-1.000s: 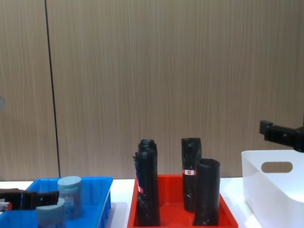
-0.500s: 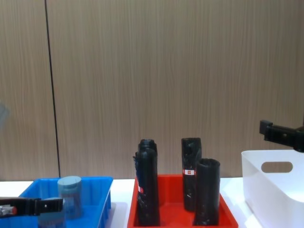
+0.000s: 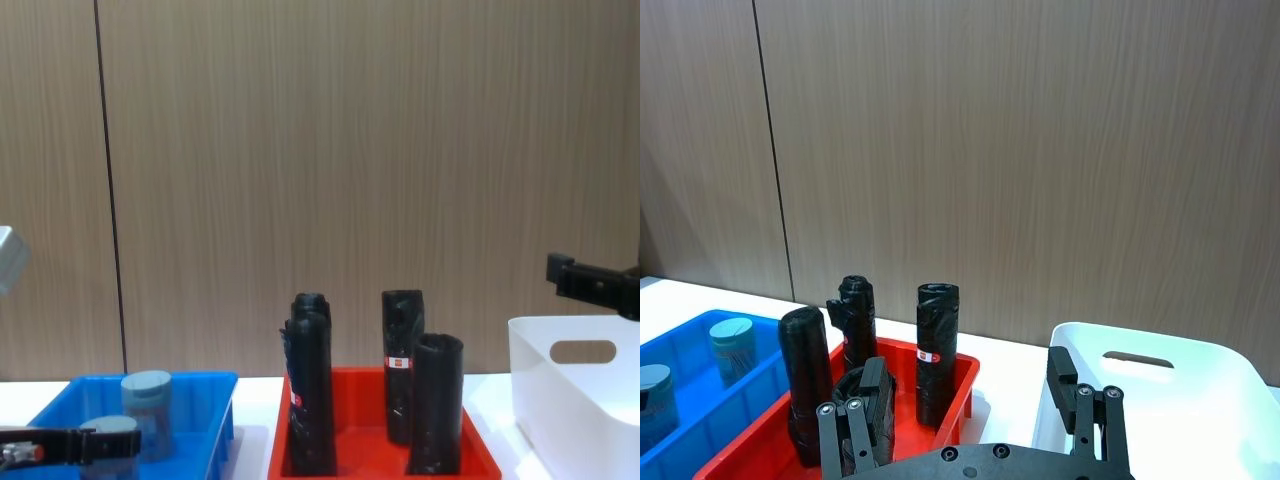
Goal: Pick the cotton swabs from the blue box and place them into the white box.
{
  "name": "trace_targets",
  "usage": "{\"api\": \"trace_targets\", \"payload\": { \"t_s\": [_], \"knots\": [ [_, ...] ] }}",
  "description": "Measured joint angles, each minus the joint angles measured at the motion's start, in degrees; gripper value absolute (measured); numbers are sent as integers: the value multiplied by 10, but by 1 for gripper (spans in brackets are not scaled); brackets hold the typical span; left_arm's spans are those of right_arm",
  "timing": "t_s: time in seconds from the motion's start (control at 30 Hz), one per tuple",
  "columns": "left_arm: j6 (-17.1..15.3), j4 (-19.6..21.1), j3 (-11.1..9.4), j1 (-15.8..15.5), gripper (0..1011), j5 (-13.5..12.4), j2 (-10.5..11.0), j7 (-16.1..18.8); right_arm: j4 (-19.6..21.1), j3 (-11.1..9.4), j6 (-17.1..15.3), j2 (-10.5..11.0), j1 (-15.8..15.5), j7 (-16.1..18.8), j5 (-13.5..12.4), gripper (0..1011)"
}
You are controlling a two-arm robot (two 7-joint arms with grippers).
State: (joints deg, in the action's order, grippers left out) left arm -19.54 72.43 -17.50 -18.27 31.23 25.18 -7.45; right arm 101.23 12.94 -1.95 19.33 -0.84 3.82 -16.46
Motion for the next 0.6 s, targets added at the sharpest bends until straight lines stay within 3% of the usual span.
{"api": "trace_targets", "payload": {
  "t_s": [0.37,0.6],
  "knots": [
    [9,-28,-3,-14,1000,-11,-8,-25,0,0,0,0,0,0,0,1002],
    [15,-44,-5,-22,857,-17,-13,-37,0,0,0,0,0,0,0,1002]
  ]
}}
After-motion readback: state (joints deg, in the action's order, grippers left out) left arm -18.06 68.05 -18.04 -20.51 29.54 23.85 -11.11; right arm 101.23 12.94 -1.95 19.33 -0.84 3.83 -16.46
